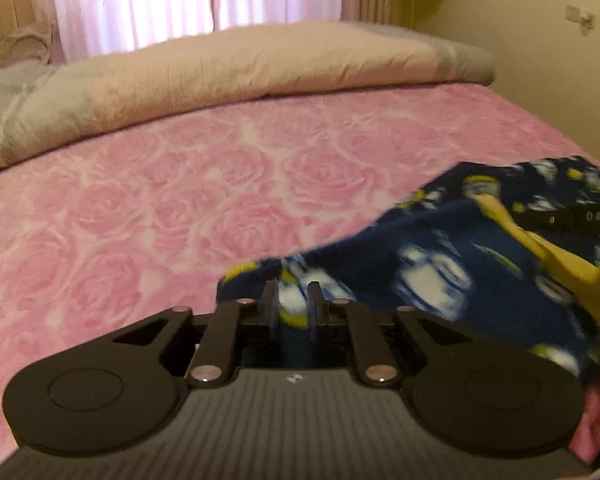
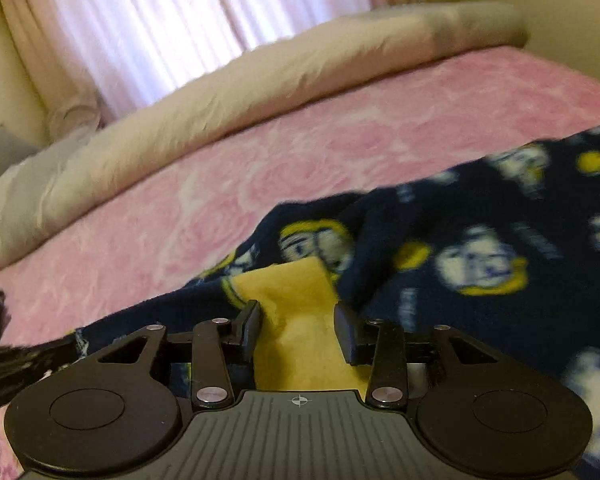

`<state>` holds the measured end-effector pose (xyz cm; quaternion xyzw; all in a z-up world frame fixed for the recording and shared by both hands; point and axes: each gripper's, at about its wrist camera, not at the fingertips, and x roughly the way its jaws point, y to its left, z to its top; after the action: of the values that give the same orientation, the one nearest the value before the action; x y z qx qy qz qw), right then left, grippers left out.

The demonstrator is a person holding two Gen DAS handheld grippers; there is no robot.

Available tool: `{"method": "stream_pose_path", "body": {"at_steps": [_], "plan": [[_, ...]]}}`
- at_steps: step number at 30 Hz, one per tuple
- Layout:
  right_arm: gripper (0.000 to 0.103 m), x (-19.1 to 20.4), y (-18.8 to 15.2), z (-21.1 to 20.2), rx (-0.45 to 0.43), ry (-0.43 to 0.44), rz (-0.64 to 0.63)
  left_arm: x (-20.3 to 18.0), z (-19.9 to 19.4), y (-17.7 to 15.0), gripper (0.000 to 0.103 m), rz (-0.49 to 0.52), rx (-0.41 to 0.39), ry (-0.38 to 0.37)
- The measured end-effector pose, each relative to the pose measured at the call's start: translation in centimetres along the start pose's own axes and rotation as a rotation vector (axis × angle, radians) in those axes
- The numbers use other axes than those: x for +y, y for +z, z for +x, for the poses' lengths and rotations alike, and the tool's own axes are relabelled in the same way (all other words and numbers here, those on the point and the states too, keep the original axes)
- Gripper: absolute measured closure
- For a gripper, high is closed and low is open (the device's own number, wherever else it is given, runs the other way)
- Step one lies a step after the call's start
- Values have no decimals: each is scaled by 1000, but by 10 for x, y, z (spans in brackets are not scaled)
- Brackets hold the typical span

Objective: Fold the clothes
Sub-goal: 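Release the cuffs with the left gripper and press the fold flat with the right gripper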

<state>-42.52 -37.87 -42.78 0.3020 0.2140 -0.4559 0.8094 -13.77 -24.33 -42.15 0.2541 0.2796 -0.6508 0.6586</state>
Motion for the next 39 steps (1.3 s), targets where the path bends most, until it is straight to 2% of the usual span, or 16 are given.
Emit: {"method": "stream_pose_path", "body": {"at_steps": [4,6,9,13,16,18,20,22,25,26,28,29,30,31,34,39], "plan": [[65,18,-28,-47,-38,-55,-139,-13,-43,-22,91,26,-28,-30],[65,24,-49,-61,-39,-98,-213,-25,-50,-37,91,53,-19,-31],[65,25,-79,-49,24,-152,-271,-31,-49,-42,91,39,9,6],[65,18,-77,-50,28,-161,-242,-38,-50,-48,91,23,39,52],[65,17,-71,-67,-4,-156,-211,-44,-64,-44,91,38,5,45],[65,15,-75,-73,-23,-130,-206,-49,-63,-49,91,40,35,37],[65,13,-82,-66,30,-123,-208,-55,-54,-59,91,46,85,53],[65,9,-92,-59,30,-131,-215,-63,-53,-65,91,59,89,97],[64,6,-85,-69,55,-127,-174,-69,-65,-58,90,21,102,131],[64,5,-81,-74,65,-123,-160,-70,-69,-55,89,4,108,138],[64,6,-79,-85,72,-108,-150,-71,-76,-50,77,-32,122,152],[54,6,-80,-91,78,-98,-144,-72,-80,-49,74,-47,133,160],[25,7,-82,-97,82,-90,-133,-75,-84,-48,68,-62,144,165],[16,7,-84,-103,75,-85,-117,-78,-88,-48,67,-71,149,164],[15,10,-90,-123,48,-57,-95,-89,-98,-49,60,-90,169,160],[15,9,-94,-144,48,-86,-71,-108,-113,-54,55,-67,195,172]]}}
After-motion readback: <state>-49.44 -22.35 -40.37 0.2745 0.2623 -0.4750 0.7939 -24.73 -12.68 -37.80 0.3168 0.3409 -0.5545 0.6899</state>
